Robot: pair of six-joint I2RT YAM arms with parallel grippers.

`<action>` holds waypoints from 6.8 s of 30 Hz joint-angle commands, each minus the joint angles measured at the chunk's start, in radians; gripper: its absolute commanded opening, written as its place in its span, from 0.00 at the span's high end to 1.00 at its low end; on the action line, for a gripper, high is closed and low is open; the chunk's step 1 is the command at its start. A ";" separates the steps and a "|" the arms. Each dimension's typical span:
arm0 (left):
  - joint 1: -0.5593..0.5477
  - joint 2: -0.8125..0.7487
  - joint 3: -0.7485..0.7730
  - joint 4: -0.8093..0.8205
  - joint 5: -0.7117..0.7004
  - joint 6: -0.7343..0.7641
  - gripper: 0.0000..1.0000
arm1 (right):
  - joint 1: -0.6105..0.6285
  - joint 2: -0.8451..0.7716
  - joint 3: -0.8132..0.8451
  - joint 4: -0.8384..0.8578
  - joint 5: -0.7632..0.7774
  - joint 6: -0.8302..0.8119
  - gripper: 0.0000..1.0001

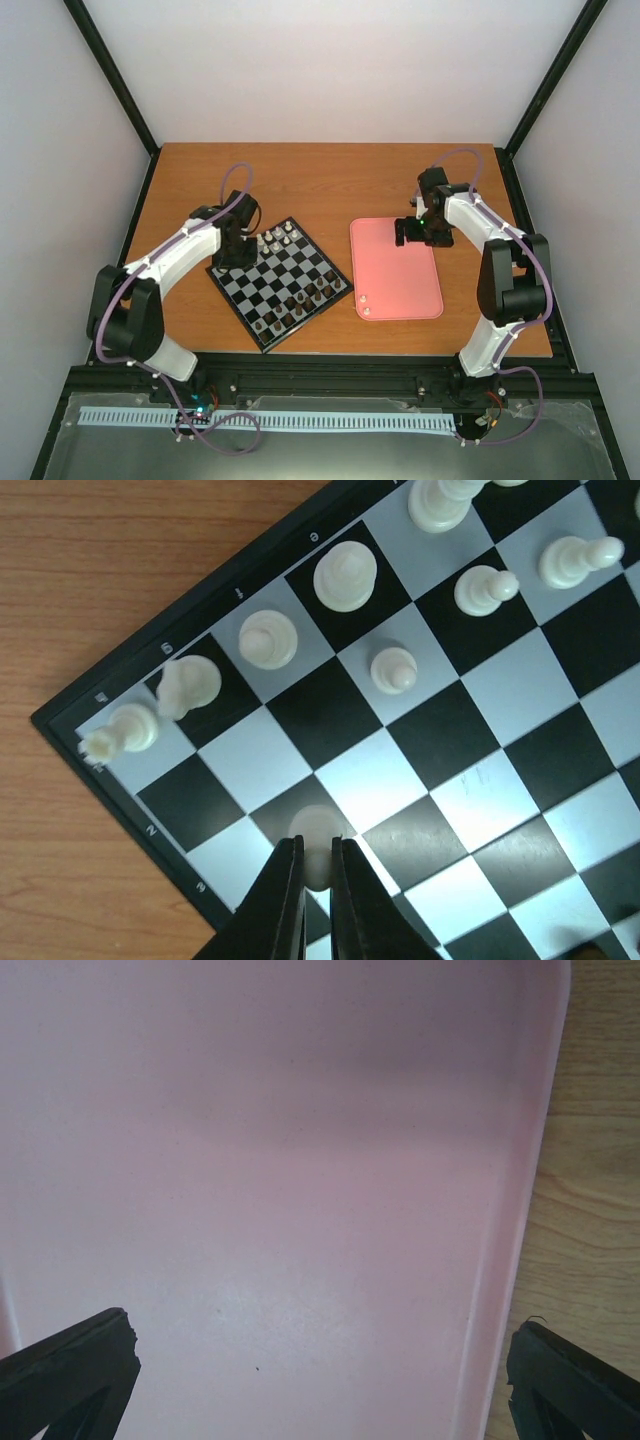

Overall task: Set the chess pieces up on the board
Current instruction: Place the chess piece on the chessboard, then pick up the chess piece from the storage box.

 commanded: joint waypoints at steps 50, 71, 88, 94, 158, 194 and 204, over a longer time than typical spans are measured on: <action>0.011 0.203 0.047 0.111 -0.050 0.046 0.80 | 0.008 0.016 0.020 -0.016 0.007 -0.018 0.00; -0.150 -0.149 0.171 -0.133 0.142 0.113 0.00 | 0.009 0.004 0.038 -0.044 0.029 0.006 0.00; -0.612 0.361 0.675 -0.070 0.226 0.297 0.53 | 0.031 -0.014 0.005 -0.010 0.064 0.035 0.00; -0.663 0.459 0.661 -0.028 0.295 0.335 0.65 | 0.030 -0.003 0.004 -0.002 0.065 0.027 0.00; -0.681 0.479 0.450 0.185 0.162 0.268 0.53 | 0.031 0.011 -0.009 0.012 0.032 0.020 0.00; -0.670 0.643 0.520 0.210 0.174 0.240 0.76 | 0.031 0.041 0.017 -0.001 0.029 -0.003 0.00; -0.663 0.630 0.539 0.183 0.172 0.246 0.99 | 0.030 0.055 0.033 -0.005 0.034 -0.003 0.00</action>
